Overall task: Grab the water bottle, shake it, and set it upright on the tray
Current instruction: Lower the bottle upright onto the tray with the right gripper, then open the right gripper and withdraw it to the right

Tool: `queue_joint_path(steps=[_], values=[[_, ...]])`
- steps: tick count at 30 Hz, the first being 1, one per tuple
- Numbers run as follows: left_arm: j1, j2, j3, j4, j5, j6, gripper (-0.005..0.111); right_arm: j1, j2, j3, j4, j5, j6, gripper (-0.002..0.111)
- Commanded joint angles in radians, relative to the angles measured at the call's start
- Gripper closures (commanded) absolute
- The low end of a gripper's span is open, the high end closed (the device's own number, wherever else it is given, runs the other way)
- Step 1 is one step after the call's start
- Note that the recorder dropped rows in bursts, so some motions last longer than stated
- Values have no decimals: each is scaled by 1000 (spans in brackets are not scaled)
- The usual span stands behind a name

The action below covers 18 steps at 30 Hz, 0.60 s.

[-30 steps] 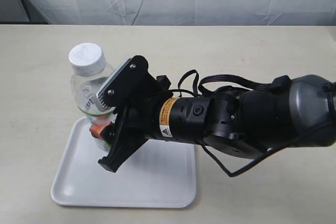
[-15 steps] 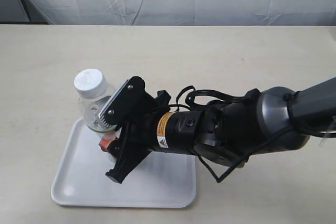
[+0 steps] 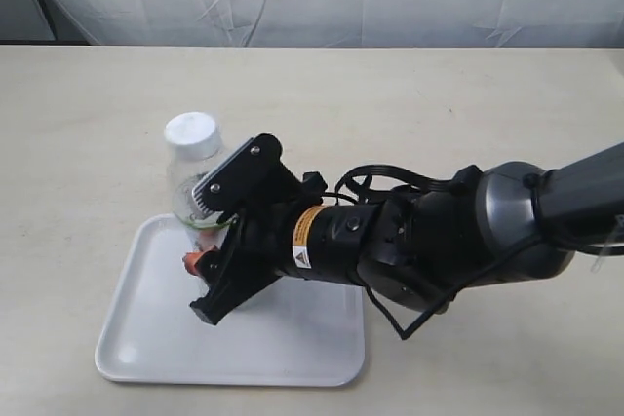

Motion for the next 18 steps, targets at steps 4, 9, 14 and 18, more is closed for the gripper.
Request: queue_joint_path(steps=[4, 9, 14, 18], values=[[0, -5, 4, -3, 2, -3, 106, -4, -5, -5, 99, 62, 4, 29], [0, -5, 4, -3, 2, -3, 106, -4, -7, -5, 99, 127, 4, 29], [0, -5, 4, -3, 2, -3, 106, -3, -27, -5, 101, 204, 4, 29], [0, -5, 4, -5, 2, -3, 106, 10, -62, -5, 103, 266, 4, 29]])
